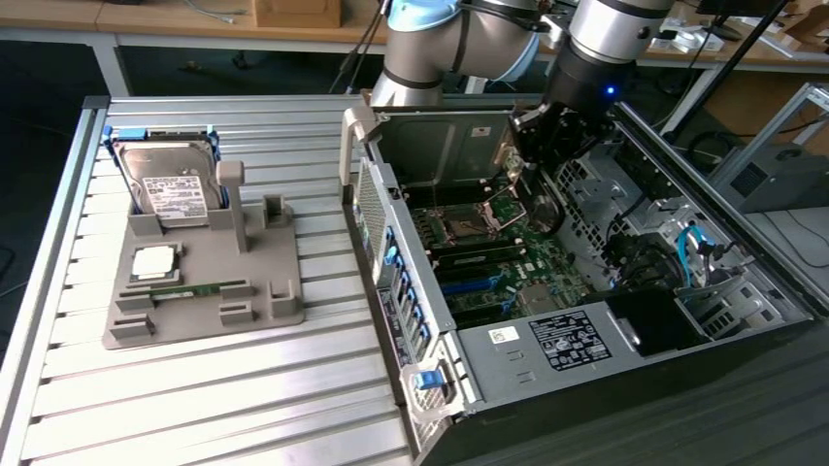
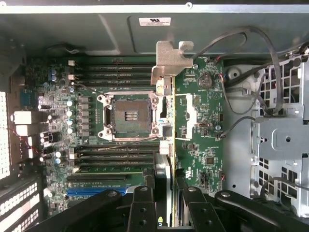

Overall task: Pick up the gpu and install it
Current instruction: 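Insert the gpu into the slot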

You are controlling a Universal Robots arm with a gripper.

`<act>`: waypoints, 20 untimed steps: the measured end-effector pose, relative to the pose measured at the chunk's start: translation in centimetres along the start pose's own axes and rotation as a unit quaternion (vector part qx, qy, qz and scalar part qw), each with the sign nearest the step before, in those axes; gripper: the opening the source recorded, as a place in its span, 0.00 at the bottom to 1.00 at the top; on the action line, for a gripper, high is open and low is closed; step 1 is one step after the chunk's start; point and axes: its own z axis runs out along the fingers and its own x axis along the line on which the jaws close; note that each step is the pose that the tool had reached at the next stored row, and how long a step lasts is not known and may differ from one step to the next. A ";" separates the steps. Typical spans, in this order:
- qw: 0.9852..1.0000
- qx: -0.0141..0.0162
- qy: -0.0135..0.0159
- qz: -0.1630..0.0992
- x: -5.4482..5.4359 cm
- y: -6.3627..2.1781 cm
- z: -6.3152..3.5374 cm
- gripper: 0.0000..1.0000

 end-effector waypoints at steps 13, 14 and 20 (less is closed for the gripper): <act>0.999 -0.001 0.001 -0.054 0.0 0.00 0.01 0.27; 0.998 -0.001 0.001 -0.057 0.0 0.00 0.01 0.27; 0.997 -0.002 0.002 -0.073 0.0 0.00 0.01 0.27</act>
